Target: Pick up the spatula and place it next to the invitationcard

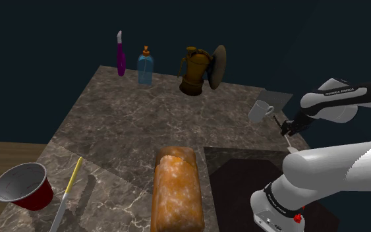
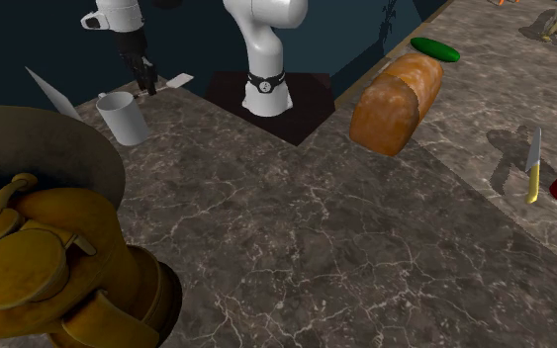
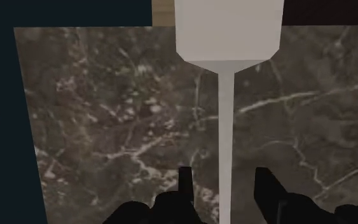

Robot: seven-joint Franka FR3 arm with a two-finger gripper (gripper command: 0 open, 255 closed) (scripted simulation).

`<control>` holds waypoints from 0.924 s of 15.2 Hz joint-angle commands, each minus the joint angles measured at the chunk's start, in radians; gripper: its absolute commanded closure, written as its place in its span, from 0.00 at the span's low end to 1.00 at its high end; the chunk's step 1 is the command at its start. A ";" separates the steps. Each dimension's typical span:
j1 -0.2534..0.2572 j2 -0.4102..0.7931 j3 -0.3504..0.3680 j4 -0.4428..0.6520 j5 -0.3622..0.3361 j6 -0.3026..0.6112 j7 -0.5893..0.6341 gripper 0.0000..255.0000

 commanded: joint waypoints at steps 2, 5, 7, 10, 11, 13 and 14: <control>0.000 0.000 0.000 0.000 0.000 0.000 0.000 0.00; 0.000 0.000 0.000 0.000 0.000 0.000 0.000 0.00; -0.023 -0.082 0.040 0.021 -0.004 -0.103 0.010 0.00; -0.037 -0.144 0.074 0.046 0.003 -0.189 0.013 0.00; -0.037 -0.143 0.074 0.046 0.003 -0.189 0.013 0.00; -0.037 -0.143 0.074 0.046 0.003 -0.189 0.013 0.00; -0.037 -0.143 0.074 0.046 0.003 -0.189 0.013 0.00</control>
